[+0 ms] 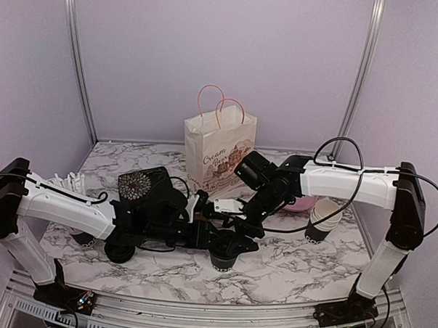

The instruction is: Pack the takeout coffee

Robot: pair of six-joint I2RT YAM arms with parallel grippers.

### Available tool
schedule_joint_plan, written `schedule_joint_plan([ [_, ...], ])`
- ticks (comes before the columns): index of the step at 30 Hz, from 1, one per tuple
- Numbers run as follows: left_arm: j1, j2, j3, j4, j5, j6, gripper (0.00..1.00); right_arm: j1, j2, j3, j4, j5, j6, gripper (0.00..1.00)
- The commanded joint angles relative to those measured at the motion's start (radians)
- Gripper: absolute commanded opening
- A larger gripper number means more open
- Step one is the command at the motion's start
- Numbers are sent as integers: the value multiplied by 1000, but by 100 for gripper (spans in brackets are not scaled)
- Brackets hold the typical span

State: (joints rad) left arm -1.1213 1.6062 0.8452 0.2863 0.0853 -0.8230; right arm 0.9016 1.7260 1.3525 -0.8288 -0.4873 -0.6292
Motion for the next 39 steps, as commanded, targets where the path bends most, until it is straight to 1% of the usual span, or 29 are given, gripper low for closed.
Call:
schedule_joint_plan([
  [1, 2, 39, -37, -56, -2, 0, 47, 12, -8, -44, 26, 33, -11, 99],
  [5, 2, 40, -46, -56, -4, -3, 47, 20, -9, -139, 99, 112, -28, 99],
  [8, 2, 36, -57, -55, -7, -10, 46, 20, -12, -207, 152, 155, -32, 97],
  [15, 2, 31, -57, -53, -10, -9, 46, 20, -69, -281, 233, 252, -40, 95],
  [18, 2, 28, -50, -53, -9, -1, 46, 17, -77, -267, 210, 210, -37, 94],
  [23, 2, -1, -29, -52, -18, 17, 47, 8, -156, -172, 144, 28, -46, 97],
  [24, 0, -3, -21, -51, -19, 15, 48, 7, -158, -153, 127, 7, -50, 98],
  [26, -3, -13, -3, -50, -21, 21, 56, 7, -152, -121, 93, -45, -65, 98],
  [30, -9, -57, 21, -50, -60, 34, 67, 7, -141, -100, 69, -74, -72, 98],
  [34, -9, -125, 10, -56, -79, 51, 71, 7, -141, -84, 44, -71, -82, 99],
  [35, -9, -146, 5, -66, -103, 56, 72, 7, -142, -80, 39, -65, -82, 99],
  [39, -8, -226, 12, -188, -186, 89, 73, 10, -140, -67, 31, -15, -87, 97],
])
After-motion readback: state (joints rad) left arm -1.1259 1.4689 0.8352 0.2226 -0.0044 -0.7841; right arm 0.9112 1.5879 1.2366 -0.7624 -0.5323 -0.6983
